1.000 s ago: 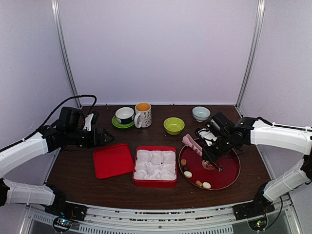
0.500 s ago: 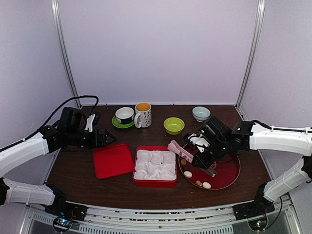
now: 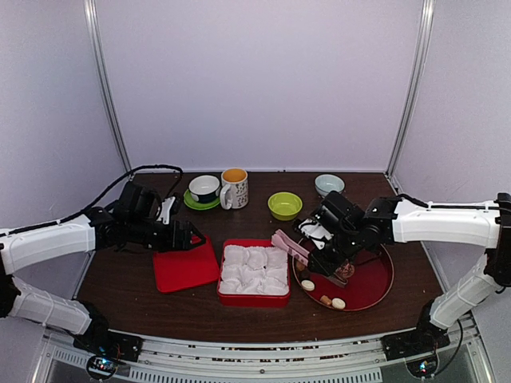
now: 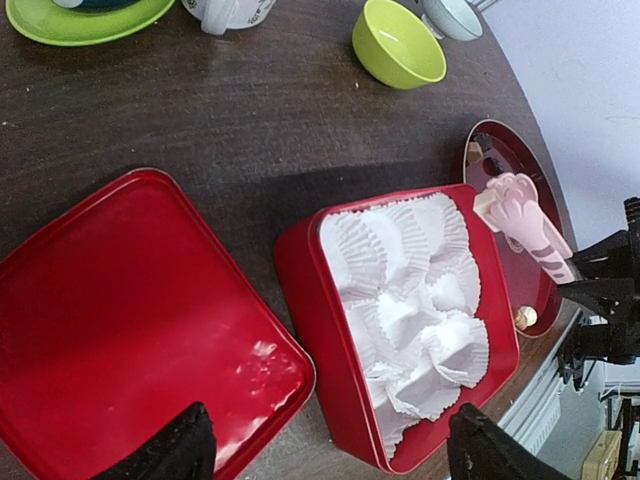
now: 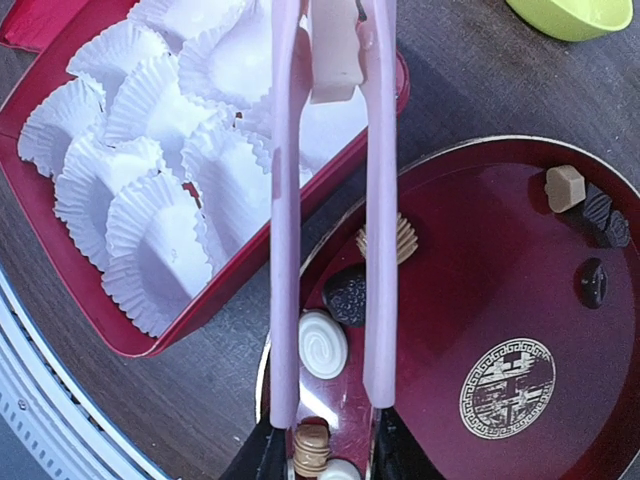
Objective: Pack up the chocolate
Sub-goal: Place the fake chocolate in the empty pocket of the box.
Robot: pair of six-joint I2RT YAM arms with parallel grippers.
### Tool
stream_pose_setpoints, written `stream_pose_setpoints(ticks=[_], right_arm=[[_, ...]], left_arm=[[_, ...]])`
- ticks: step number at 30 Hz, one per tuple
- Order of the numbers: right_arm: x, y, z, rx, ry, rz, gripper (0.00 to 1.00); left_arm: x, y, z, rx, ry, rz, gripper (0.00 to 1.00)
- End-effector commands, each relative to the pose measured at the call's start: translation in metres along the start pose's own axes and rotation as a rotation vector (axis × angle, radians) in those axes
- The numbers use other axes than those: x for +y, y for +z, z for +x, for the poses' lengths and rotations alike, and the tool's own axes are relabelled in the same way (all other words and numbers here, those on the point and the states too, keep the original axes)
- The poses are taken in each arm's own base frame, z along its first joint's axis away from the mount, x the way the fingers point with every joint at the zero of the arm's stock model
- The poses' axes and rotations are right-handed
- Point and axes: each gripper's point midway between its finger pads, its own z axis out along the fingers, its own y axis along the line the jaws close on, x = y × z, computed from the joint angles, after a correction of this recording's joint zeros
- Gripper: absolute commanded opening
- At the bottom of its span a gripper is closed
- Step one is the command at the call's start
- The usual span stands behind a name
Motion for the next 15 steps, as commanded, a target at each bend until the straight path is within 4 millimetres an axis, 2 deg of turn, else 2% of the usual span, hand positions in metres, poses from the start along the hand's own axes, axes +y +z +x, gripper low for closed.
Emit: stream_pose_setpoints(ticks=[1, 10, 15], right_arm=[[-0.006, -0.006, -0.014, -0.040, 0.000, 0.052, 0.31], [-0.009, -0.014, -0.019, -0.081, 0.012, 0.065, 0.33], [-0.020, -0.030, -0.028, -0.165, 0.048, 0.120, 0.33]], left_arm=[[-0.012, 0.007, -0.012, -0.034, 0.013, 0.017, 0.83], [-0.019, 0.030, 0.004, 0.047, 0.025, -0.006, 0.82], [-0.025, 0.043, 0.010, 0.082, 0.039, -0.015, 0.79]])
